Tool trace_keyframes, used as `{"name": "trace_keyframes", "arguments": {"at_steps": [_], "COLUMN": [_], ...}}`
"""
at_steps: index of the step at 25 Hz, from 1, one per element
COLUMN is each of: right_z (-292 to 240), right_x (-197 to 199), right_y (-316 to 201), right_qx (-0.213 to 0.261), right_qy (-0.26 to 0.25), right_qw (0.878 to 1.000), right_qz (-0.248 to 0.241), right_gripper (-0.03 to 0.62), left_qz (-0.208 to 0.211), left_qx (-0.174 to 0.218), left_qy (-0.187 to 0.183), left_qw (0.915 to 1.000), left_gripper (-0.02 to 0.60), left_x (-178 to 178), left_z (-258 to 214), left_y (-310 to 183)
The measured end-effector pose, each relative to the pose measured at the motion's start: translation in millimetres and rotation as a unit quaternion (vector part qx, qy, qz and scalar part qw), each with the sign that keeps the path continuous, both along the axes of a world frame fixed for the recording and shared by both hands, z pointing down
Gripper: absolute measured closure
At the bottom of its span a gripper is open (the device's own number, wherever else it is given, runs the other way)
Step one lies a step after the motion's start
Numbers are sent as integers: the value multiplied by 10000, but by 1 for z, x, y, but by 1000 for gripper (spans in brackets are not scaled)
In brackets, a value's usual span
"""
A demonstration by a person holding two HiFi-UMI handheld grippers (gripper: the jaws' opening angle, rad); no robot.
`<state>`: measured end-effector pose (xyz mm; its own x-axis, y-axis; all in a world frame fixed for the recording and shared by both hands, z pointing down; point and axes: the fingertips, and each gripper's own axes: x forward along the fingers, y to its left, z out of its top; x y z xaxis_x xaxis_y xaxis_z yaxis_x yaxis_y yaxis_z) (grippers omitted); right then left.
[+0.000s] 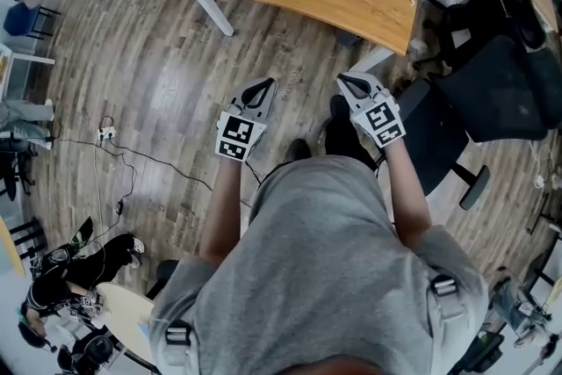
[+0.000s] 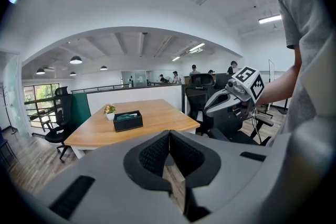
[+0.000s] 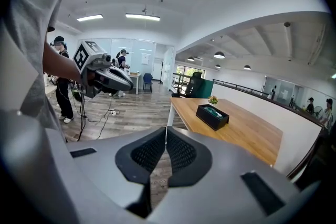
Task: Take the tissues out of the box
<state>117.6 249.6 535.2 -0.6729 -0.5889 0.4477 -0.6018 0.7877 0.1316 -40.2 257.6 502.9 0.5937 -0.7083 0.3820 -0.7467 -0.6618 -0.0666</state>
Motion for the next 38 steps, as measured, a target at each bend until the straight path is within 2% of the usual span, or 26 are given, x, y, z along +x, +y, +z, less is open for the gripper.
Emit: {"name": "trace_keyframes", "arguments": {"at_steps": [11,18,22,28,32,38], "right_z": [2,3,8,16,22,23], "right_x": [-9,-15,-19,-29,-30,-26], "right_y": [1,5,4,6,9,7], "right_qx": [89,94,130,135,51,81], "right_qy": [70,61,197,368,397,422], "right_qw": [9999,9998,9994,9981,9973,9976], "right_qz": [50,-179,-271,-474,-614,-546], "right_gripper": [553,482,434,375,288,252], "left_qz": [58,137,82,35,18,5], "left_qx": [108,52,184,156,158,152], "left_qy": [27,87,92,89,116,77], "left_qw": [9999,9999,9998,9998,9998,9999], "left_gripper": [560,555,500,416,390,333], "left_x": [-8,-10,-13,-17,-16,-13], "left_z": [-1,0,-4,-2,-1,0], "left_y": [2,4,4,4,6,11]}}
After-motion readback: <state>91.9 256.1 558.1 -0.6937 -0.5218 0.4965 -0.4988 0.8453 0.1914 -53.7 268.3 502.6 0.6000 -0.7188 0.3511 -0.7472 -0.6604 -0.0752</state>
